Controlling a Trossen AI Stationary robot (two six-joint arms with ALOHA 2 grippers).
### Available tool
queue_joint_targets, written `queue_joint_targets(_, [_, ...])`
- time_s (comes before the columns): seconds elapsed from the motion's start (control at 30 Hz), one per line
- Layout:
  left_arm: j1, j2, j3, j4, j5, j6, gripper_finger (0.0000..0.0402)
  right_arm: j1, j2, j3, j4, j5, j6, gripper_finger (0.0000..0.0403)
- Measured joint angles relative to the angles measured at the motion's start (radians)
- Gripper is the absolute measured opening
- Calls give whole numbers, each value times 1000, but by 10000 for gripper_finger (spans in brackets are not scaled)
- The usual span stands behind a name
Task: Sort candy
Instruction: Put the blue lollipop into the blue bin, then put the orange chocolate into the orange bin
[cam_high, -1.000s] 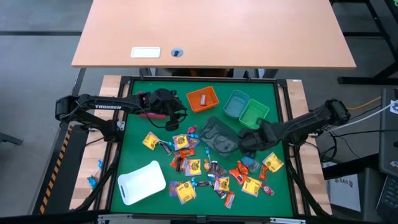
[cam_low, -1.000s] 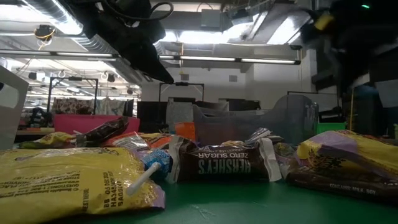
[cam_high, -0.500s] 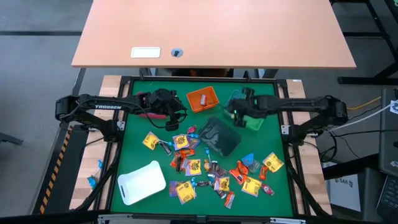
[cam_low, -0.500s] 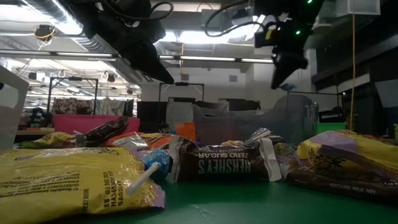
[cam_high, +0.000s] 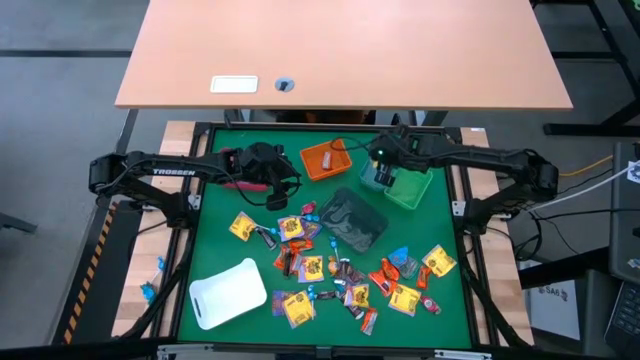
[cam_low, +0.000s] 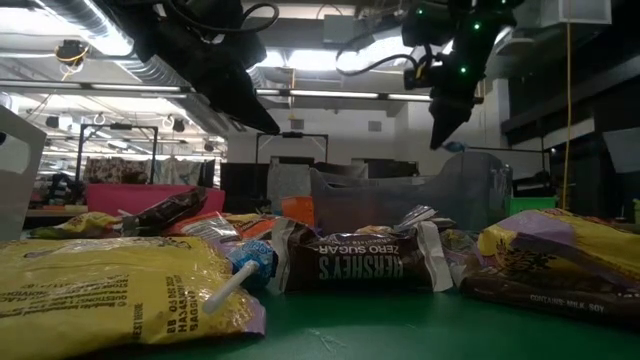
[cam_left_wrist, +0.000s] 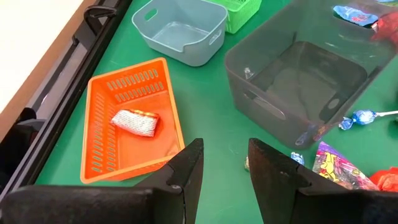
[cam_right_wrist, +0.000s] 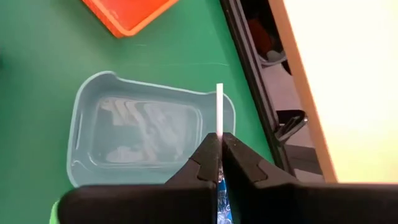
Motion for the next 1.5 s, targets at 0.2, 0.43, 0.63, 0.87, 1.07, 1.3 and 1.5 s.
queue_joint_targets(0.2, [0,0,0,0,0,0,116,-38,0,0,6,-58,0,10])
queue_joint_targets(0.43, [0,0,0,-6,0,-29,116,-43,0,0,7,-91,0,10])
queue_joint_targets(0.63, [0,0,0,-39,0,-26,116,-42,0,0,8,-149,0,25])
queue_joint_targets(0.87, [0,0,0,-99,-32,21,116,-42,0,0,8,-148,0,102])
queue_joint_targets(1.07, [0,0,0,-141,-32,11,116,-42,0,0,8,-148,3,150])
queue_joint_targets(1.3, [0,17,0,-169,-40,12,116,-42,0,0,8,-148,3,175])
queue_joint_targets(1.5, [0,46,0,-188,-19,87,116,-42,0,0,8,-148,4,177])
